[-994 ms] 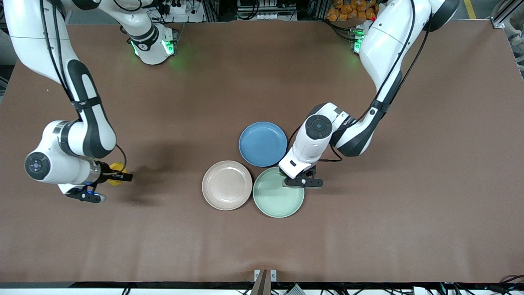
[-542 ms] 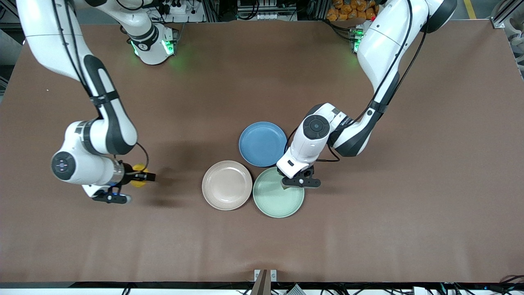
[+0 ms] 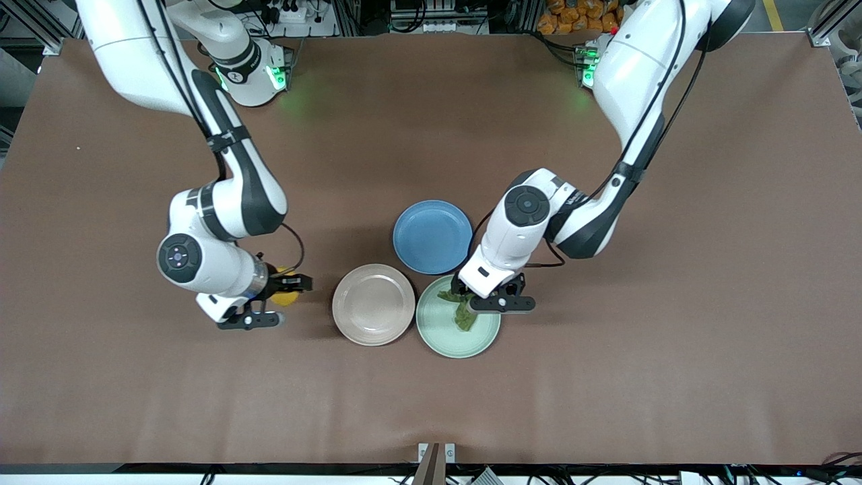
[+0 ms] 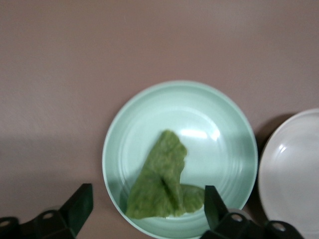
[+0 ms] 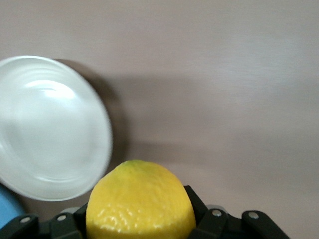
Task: Place lemon and lettuce in plates
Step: 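Release the lettuce onto the green plate while the right gripper carries the lemon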
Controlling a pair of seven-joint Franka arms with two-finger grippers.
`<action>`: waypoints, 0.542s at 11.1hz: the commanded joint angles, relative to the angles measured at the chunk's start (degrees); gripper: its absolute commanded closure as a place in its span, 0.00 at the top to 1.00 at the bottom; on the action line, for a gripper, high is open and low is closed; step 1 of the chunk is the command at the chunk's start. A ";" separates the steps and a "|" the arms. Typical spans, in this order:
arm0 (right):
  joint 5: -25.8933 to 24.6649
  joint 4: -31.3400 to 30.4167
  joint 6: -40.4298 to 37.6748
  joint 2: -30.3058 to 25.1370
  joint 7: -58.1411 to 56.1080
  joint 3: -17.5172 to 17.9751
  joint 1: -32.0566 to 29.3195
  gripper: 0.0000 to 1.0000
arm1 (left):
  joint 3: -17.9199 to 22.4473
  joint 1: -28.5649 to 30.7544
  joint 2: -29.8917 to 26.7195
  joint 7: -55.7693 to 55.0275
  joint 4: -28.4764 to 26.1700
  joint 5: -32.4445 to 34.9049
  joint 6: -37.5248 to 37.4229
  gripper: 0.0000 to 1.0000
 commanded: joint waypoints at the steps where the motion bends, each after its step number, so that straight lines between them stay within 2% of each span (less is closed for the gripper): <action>1: 4.09 4.12 3.24 3.61 0.22 -0.17 3.48 0.46 | 3.21 0.61 -6.30 0.76 -1.29 2.11 -1.23 1.00; 3: 4.53 4.13 9.74 6.24 0.31 -0.17 6.12 0.46 | 3.22 2.98 -10.16 1.99 -1.38 2.12 -6.48 1.00; 6: 5.32 4.13 14.24 8.45 1.53 -0.17 7.80 0.48 | 3.30 4.04 -14.13 7.33 -1.30 1.94 -14.57 1.00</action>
